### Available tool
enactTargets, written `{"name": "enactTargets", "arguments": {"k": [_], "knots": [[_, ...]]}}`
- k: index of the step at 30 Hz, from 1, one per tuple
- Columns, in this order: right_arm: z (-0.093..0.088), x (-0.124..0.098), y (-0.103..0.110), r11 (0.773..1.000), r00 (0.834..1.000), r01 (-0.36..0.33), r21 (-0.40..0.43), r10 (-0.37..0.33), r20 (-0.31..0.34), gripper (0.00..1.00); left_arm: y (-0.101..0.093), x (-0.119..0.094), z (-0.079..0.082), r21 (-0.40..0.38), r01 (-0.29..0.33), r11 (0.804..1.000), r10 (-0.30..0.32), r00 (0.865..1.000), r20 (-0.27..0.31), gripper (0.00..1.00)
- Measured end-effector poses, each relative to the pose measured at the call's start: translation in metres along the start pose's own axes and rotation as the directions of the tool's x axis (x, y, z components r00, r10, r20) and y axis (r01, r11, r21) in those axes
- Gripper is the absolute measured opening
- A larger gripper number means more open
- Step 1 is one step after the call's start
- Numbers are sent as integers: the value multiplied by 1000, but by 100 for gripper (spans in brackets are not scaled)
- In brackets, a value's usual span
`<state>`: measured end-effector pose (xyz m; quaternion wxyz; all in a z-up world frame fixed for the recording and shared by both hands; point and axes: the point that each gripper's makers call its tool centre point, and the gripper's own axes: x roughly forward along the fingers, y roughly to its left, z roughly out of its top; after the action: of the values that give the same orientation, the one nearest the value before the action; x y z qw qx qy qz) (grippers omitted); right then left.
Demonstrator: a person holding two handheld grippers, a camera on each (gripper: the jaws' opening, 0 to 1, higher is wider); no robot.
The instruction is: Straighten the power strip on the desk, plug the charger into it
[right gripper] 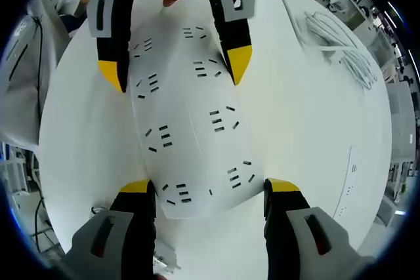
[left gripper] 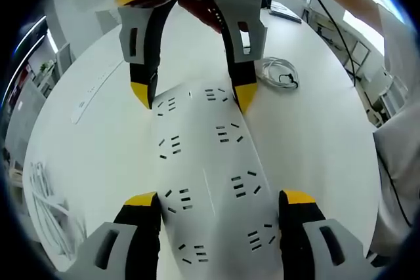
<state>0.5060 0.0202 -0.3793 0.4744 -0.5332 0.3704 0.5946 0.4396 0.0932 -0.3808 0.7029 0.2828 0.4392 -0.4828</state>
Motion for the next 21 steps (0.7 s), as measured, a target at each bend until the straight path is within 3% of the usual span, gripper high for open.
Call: {"name": "enactTargets", "arguments": {"k": [21], "knots": [[0, 0, 3, 1000, 1000, 1, 16, -1, -5, 66, -1, 0, 0, 4, 0, 1000, 0, 1000, -2, 74]]}}
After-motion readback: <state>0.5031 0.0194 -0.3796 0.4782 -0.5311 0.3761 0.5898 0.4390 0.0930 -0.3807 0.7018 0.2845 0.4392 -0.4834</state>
